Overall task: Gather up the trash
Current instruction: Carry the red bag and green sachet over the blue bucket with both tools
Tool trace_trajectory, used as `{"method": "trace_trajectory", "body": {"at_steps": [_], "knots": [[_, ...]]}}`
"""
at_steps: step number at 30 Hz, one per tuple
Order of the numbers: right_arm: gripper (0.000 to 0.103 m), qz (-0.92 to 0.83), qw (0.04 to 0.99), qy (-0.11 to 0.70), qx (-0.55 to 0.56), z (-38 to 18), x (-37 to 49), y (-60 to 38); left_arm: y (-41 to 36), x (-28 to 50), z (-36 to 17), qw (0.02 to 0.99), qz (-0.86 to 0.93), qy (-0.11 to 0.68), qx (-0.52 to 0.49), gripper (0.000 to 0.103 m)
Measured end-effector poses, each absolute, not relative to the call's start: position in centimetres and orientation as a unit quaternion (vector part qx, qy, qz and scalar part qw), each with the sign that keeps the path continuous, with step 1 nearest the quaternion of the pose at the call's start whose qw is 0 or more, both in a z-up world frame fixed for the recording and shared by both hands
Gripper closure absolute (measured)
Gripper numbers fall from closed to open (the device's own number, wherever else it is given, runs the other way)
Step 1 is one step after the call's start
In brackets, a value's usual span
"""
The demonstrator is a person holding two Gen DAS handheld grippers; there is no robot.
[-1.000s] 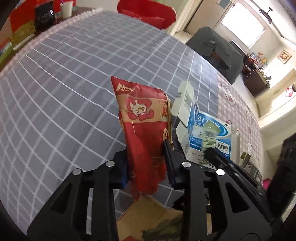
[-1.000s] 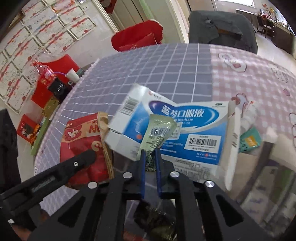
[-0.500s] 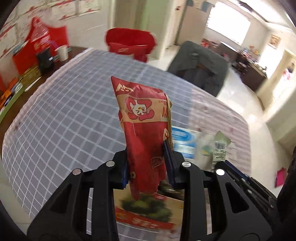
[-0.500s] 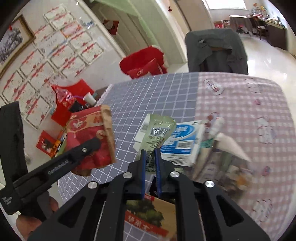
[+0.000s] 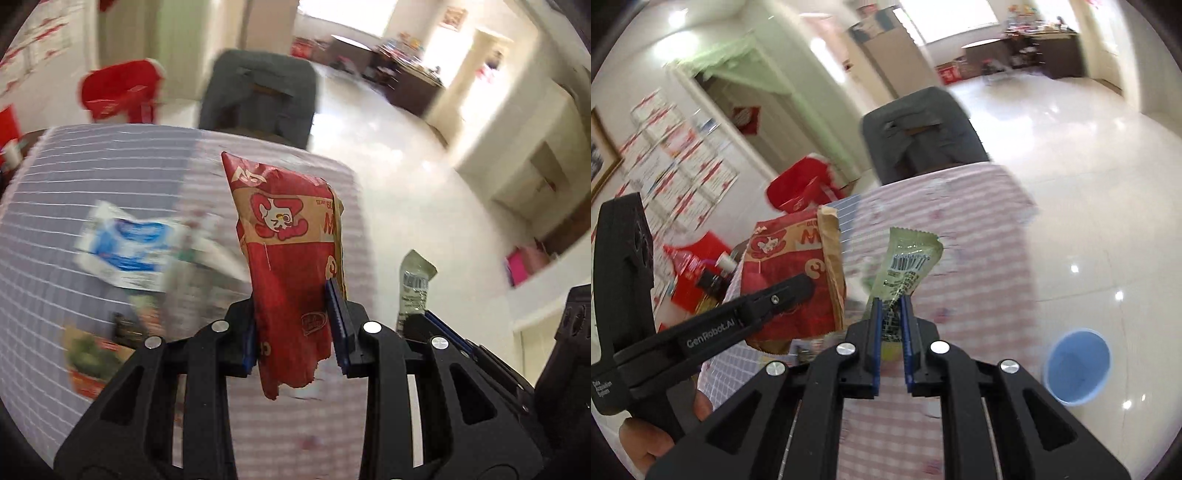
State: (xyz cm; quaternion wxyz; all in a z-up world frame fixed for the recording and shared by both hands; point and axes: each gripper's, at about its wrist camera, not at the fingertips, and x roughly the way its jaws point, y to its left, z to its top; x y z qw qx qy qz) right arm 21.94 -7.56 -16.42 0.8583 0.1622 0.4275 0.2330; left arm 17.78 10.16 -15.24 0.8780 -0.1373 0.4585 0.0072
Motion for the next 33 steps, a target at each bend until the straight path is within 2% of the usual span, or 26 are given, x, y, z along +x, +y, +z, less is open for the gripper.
{"method": "trace_trajectory", "body": {"at_steps": [11, 17, 20, 25, 33], "knots": [[0.093, 0.116, 0.86, 0.452, 0.208, -21.0, 23.0, -23.8, -6.2, 23.2, -20.3, 0.841, -0.087, 0.526, -0.089, 0.071], [0.09, 0.105, 0.853, 0.454, 0.235, -23.8, 24.5, -28.4, -10.6, 25.6, -22.7, 0.828, -0.092, 0.548, -0.071, 0.071], [0.075, 0.094, 0.85, 0.457, 0.245, -25.1, 25.3, -29.9, -11.9, 26.6, -23.6, 0.825, -0.093, 0.553, -0.063, 0.071], [0.071, 0.072, 0.848, 0.464, 0.244, -25.7, 25.4, -31.4, -13.8, 27.6, -25.2, 0.815, -0.105, 0.567, -0.063, 0.071], [0.059, 0.03, 0.865, 0.455, 0.211, -24.9, 24.3, -32.6, -16.2, 28.1, -26.7, 0.802, -0.118, 0.582, -0.062, 0.07]]}}
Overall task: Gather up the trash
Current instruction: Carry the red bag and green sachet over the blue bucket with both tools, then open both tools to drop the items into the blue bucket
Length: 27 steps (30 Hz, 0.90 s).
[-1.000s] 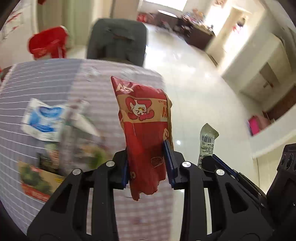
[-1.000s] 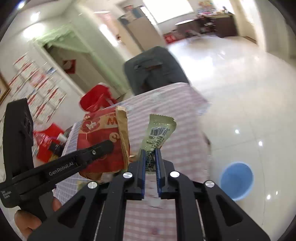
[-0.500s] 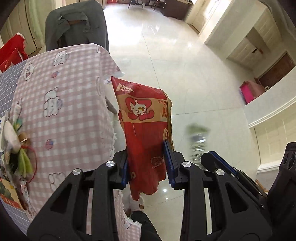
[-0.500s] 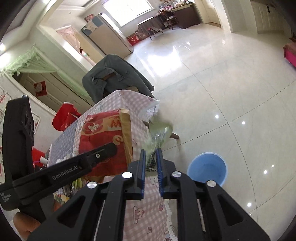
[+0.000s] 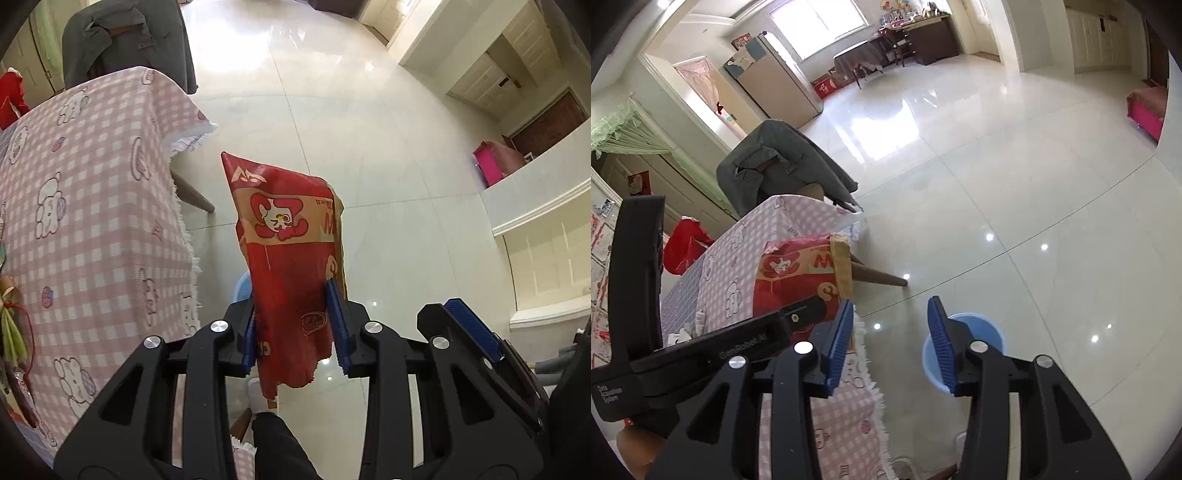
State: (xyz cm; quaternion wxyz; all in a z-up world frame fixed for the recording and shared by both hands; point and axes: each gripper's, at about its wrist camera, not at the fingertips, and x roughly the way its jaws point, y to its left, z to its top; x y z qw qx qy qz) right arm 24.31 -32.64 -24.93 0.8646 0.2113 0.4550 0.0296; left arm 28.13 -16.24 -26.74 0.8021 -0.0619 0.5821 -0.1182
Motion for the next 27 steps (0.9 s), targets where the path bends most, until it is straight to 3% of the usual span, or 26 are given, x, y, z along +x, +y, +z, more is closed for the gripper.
{"method": "trace_trajectory", "body": {"at_steps": [11, 12, 13, 14, 15, 27], "knots": [[0.05, -0.01, 0.877, 0.433, 0.21, -24.2, 23.3, -34.8, -19.4, 28.7, -26.8, 0.805, -0.133, 0.576, -0.053, 0.069], [0.049, -0.012, 0.877, 0.432, 0.209, -24.1, 23.1, -34.9, -19.5, 28.7, -26.6, 0.807, -0.135, 0.572, -0.058, 0.066], [0.049, -0.013, 0.877, 0.432, 0.209, -24.1, 23.0, -35.2, -19.3, 28.7, -26.4, 0.809, -0.134, 0.568, -0.064, 0.049], [0.048, -0.016, 0.877, 0.432, 0.211, -24.0, 22.8, -35.4, -19.2, 28.7, -26.4, 0.812, -0.127, 0.565, -0.069, 0.041], [0.048, -0.017, 0.876, 0.431, 0.214, -24.0, 22.6, -35.5, -18.8, 28.6, -26.3, 0.816, -0.123, 0.56, -0.072, 0.039], [0.047, -0.007, 0.874, 0.436, 0.214, -23.6, 22.0, -33.8, -16.7, 27.2, -24.7, 0.821, -0.118, 0.555, -0.059, 0.039]]}}
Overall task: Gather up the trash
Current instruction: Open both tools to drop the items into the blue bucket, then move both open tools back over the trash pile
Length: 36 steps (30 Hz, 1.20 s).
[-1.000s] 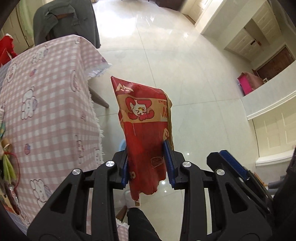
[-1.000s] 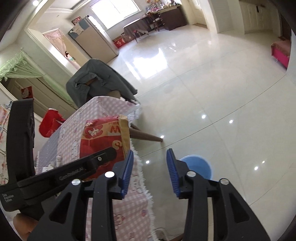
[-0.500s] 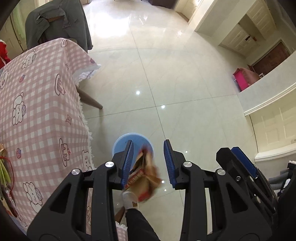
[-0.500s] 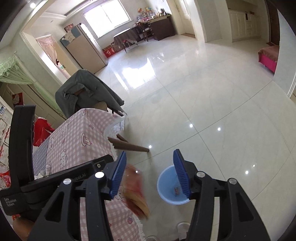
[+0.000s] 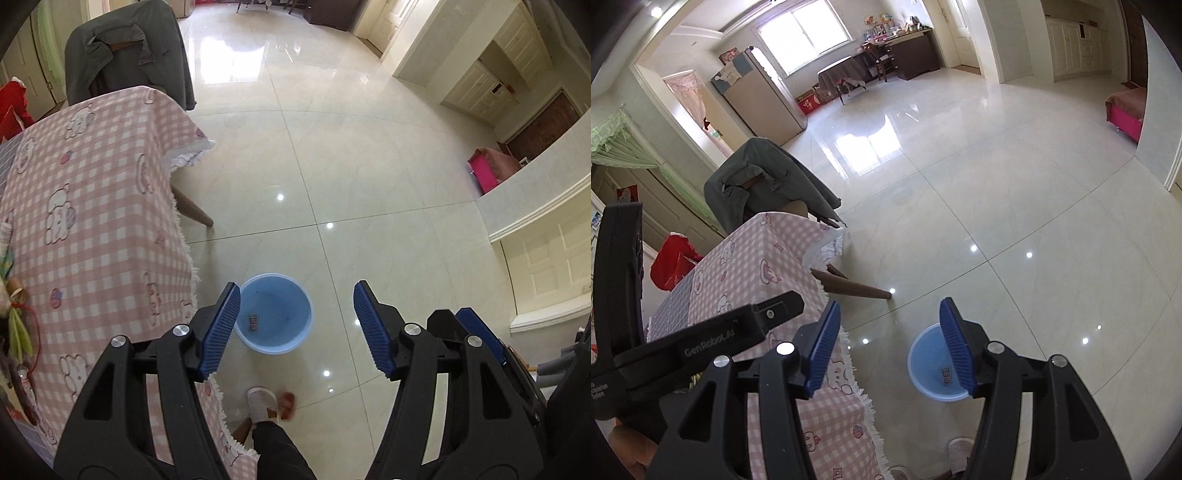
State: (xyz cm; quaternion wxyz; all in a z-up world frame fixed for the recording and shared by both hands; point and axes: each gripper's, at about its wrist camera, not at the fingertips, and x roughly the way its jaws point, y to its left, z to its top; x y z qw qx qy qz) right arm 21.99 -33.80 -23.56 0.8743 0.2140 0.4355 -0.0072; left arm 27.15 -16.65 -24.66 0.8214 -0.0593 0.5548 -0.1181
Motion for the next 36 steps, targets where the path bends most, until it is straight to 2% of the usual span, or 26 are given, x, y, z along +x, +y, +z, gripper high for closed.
{"method": "trace_trajectory", "body": {"at_steps": [8, 21, 30, 36], "knots": [[0.047, 0.045, 0.875, 0.435, 0.207, -22.0, 21.9, -28.6, -10.3, 24.3, -22.6, 0.831, -0.074, 0.546, -0.077, 0.038], [0.047, 0.186, 0.861, 0.444, 0.165, -19.8, 21.5, -10.9, 9.1, 16.1, -19.9, 0.846, 0.055, 0.51, -0.144, 0.034], [0.047, 0.271, 0.821, 0.483, 0.14, -22.8, 21.2, 1.8, 22.7, 10.8, -22.1, 0.828, 0.153, 0.505, -0.191, 0.033], [0.047, 0.256, 0.818, 0.503, 0.114, -25.8, 22.0, 5.9, 29.3, 8.0, -24.0, 0.815, 0.19, 0.504, -0.215, 0.032]]}}
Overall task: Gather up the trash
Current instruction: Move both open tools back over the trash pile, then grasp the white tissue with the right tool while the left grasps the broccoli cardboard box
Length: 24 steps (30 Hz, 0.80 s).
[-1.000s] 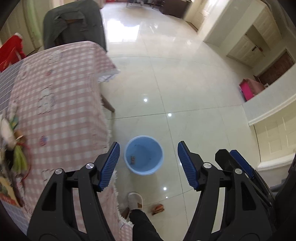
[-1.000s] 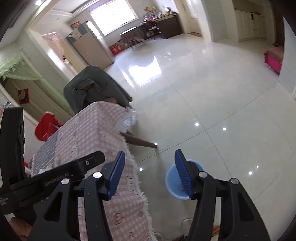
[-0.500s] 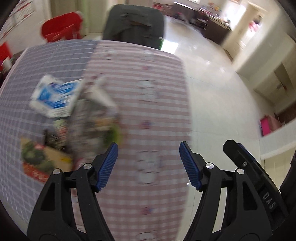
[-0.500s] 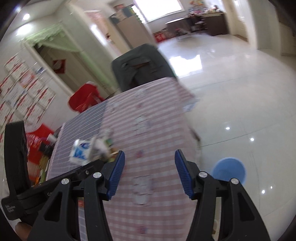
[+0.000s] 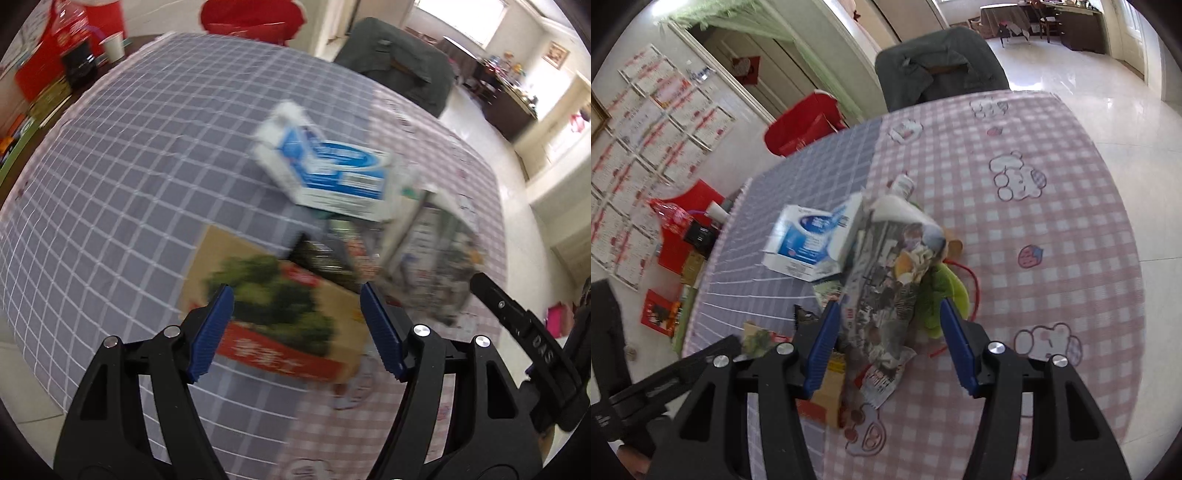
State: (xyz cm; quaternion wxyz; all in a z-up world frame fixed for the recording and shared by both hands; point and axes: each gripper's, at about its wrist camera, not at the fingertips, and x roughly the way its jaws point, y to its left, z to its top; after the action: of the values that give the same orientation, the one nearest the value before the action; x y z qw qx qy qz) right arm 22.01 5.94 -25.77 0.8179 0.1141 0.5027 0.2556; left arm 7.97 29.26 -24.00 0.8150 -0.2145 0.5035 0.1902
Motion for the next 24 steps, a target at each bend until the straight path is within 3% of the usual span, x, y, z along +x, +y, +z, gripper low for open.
{"method": "trace_trajectory", "body": {"at_steps": [4, 6, 9, 14, 20, 24], "knots": [[0.051, 0.243, 0.826, 0.498, 0.104, -26.8, 22.3, 6.9, 31.9, 6.7, -25.4, 0.809, 0.199, 0.505, -0.225, 0.032], [0.074, 0.247, 0.834, 0.487, 0.085, -26.5, 22.2, 7.6, 32.9, 6.3, -26.4, 0.808, 0.203, 0.506, -0.223, 0.032], [0.086, 0.257, 0.84, 0.473, 0.065, -26.0, 21.8, 8.4, 34.0, 6.1, -27.6, 0.804, 0.208, 0.509, -0.226, 0.032], [0.093, 0.276, 0.857, 0.433, 0.034, -23.8, 20.0, 9.8, 35.5, 6.0, -28.5, 0.807, 0.203, 0.501, -0.237, 0.032], [0.095, 0.313, 0.856, 0.411, -0.028, -22.3, 17.2, 13.0, 35.6, 6.7, -28.9, 0.814, 0.185, 0.499, -0.234, 0.033], [0.095, 0.338, 0.844, 0.414, -0.046, -22.4, 16.0, 14.7, 35.1, 6.9, -29.3, 0.812, 0.16, 0.506, -0.243, 0.047]]}}
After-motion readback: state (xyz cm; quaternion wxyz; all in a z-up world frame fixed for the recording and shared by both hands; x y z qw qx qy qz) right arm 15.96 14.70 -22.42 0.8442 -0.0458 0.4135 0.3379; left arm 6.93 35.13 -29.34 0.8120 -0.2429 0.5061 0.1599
